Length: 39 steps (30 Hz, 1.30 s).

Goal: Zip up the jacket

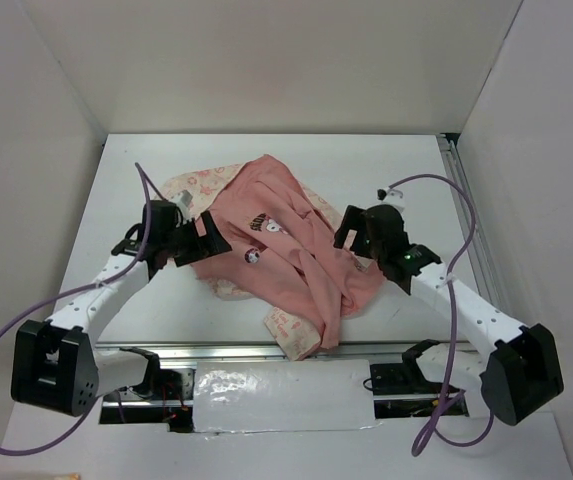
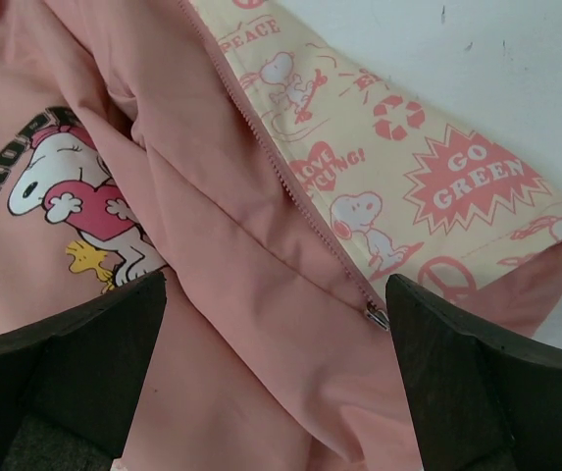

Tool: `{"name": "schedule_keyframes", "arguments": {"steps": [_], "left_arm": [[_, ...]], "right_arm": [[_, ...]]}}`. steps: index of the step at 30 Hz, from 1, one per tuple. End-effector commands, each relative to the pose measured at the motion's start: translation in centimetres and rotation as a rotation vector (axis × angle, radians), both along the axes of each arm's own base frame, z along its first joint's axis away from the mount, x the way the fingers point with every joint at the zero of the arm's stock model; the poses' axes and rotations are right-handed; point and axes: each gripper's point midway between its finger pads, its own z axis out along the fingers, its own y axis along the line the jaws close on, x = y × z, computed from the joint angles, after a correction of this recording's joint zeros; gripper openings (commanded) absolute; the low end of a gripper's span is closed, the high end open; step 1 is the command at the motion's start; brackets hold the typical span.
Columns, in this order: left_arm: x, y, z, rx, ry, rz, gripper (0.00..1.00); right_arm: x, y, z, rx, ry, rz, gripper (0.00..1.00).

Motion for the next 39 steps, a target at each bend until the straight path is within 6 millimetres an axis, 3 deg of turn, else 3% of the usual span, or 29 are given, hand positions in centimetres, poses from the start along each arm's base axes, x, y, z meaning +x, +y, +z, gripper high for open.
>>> {"name": "schedule_keyframes", "arguments": {"steps": [1, 4, 7, 11, 15, 22, 24, 25, 27, 29, 30, 31, 32, 33, 35, 36, 37, 39], "left_arm": [[0.4, 1.2, -0.4, 0.010, 0.004, 0.106, 0.99], [0.7, 1.0, -0.6, 0.013, 0.034, 0.094, 0.99], [0.8, 1.1, -2.4, 0.034, 0.096, 0.096, 0.99], [0.9, 1.7, -3.8, 0.069, 0.139, 0.134, 0.99], [1.6, 1.9, -5.0, 0.091, 0.158, 0.133, 0.99], [2.9, 2.0, -8.9, 0.125, 0.298, 0.165, 0.99], [3.5, 2.1, -9.3, 0.129, 0.316, 0.186, 0.85], [3.8, 2.1, -9.4, 0.127, 0.317, 0.189, 0.65], [4.6, 1.6, -8.9, 0.113, 0.300, 0.170, 0.52], [5.7, 1.2, -8.0, 0.098, 0.268, 0.152, 0.30], [6.0, 1.1, -7.6, 0.097, 0.253, 0.141, 0.15], [6.8, 1.3, -6.6, 0.104, 0.228, 0.144, 0.07], [7.5, 1.4, -6.0, 0.108, 0.206, 0.152, 0.07], [7.9, 1.8, -5.4, 0.118, 0.194, 0.167, 0.01], [8.5, 2.4, -4.0, 0.139, 0.179, 0.194, 0.00], [8.7, 2.9, -3.6, 0.154, 0.168, 0.216, 0.00], [8.6, 3.1, -3.3, 0.159, 0.168, 0.223, 0.00], [8.2, 3.2, -2.2, 0.146, 0.142, 0.227, 0.00]], "right_arm": [[1.2, -0.2, 0.4, 0.032, 0.004, -0.079, 1.00], [1.9, -0.6, -1.2, 0.014, 0.070, -0.136, 1.00], [2.4, -1.7, -2.9, -0.014, 0.148, -0.211, 1.00], [2.1, -4.6, -5.3, -0.036, 0.248, -0.350, 1.00], [0.5, -7.0, -7.8, -0.029, 0.343, -0.430, 1.00], [1.6, -7.2, -9.8, 0.024, 0.400, -0.392, 0.99], [2.5, -7.3, -10.0, 0.017, 0.395, -0.400, 0.89], [2.8, -7.4, -10.2, 0.012, 0.395, -0.412, 0.63], [4.0, -8.4, -10.3, -0.015, 0.407, -0.475, 0.36], [5.8, -8.8, -9.7, -0.038, 0.392, -0.501, 0.26], [7.5, -9.4, -8.2, -0.037, 0.350, -0.527, 0.17], [9.1, -10.4, -7.7, -0.052, 0.335, -0.554, 0.07], [9.1, -10.4, -7.7, -0.054, 0.335, -0.553, 0.07], [11.2, -11.9, -5.3, -0.055, 0.273, -0.608, 0.00], [12.3, -13.8, -4.5, -0.101, 0.273, -0.646, 0.00], [14.2, -15.1, -1.7, -0.108, 0.206, -0.691, 0.00], [14.4, -16.8, -1.8, -0.121, 0.221, -0.725, 0.00], [15.5, -18.2, -0.4, -0.122, 0.201, -0.738, 0.00]]}}
